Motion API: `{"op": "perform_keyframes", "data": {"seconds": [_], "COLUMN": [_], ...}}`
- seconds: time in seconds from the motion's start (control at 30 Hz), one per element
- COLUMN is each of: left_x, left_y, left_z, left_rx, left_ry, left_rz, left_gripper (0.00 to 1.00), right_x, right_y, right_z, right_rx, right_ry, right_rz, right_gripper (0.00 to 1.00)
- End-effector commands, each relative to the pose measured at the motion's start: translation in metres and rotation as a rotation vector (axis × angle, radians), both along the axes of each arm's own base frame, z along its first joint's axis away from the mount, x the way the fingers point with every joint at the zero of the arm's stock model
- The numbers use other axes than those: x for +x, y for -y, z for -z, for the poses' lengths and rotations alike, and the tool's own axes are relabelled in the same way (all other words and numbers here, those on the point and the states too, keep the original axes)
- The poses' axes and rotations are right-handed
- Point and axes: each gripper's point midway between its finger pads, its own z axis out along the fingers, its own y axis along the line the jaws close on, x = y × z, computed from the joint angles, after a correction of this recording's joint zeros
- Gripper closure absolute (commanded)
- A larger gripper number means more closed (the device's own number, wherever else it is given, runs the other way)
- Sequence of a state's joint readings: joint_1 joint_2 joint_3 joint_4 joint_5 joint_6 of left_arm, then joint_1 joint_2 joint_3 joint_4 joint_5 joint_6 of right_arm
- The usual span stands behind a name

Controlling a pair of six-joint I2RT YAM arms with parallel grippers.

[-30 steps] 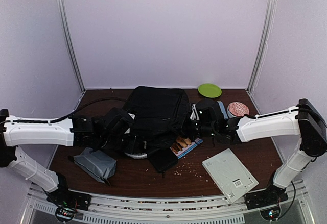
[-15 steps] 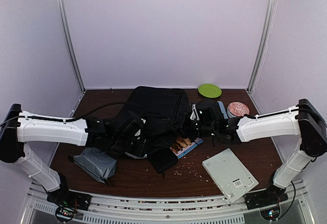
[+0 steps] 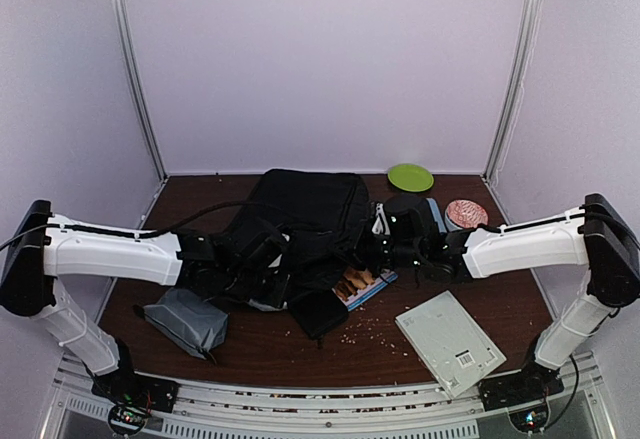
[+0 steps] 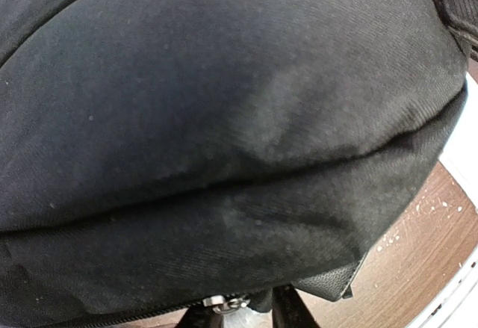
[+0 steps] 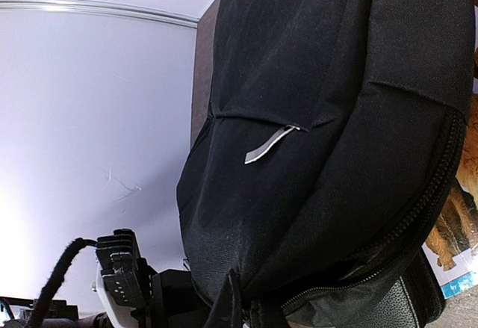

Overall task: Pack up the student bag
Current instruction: Unzip the student bag at the center of the board.

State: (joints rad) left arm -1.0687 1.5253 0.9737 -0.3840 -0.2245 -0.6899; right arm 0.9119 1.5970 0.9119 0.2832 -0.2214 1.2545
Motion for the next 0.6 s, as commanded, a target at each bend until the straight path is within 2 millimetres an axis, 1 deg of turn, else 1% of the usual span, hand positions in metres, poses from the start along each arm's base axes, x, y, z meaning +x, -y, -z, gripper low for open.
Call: {"op": "perform_keyframes", "data": {"seconds": [0.0, 0.13, 0.27, 0.3, 0.57], "left_x": [0.010, 0.010, 0.009, 0.009, 0.005], "left_y": [0.009, 0.005, -0.002, -0.004, -0.015], "left_z": [-0.019, -0.022, -0.022, -0.021, -0.019], "left_rx": [-0.050, -0.053, -0.045, -0.042, -0.029], "left_ry": [0.057, 0.069, 0.077, 0.078, 0.078], "left_rz": [-0.018, -0.027, -0.041, -0.044, -0.057], "left_gripper": [0.81, 0.89, 0.99, 1.00, 1.00], "right_x": [-0.002, -0.001, -0.001, -0.001, -0.002], "right_y": [-0.008, -0.007, -0.006, -0.006, 0.000], "right_z": [-0.052, -0.051, -0.050, -0.049, -0.042], "right_rx": [0.120, 0.118, 0.114, 0.113, 0.083], "right_ry": [0.085, 0.084, 0.085, 0.084, 0.092], "right_rz": [-0.016, -0.013, -0.010, -0.009, 0.001], "right_gripper": [1.00, 1.00, 1.00, 1.00, 1.00]}}
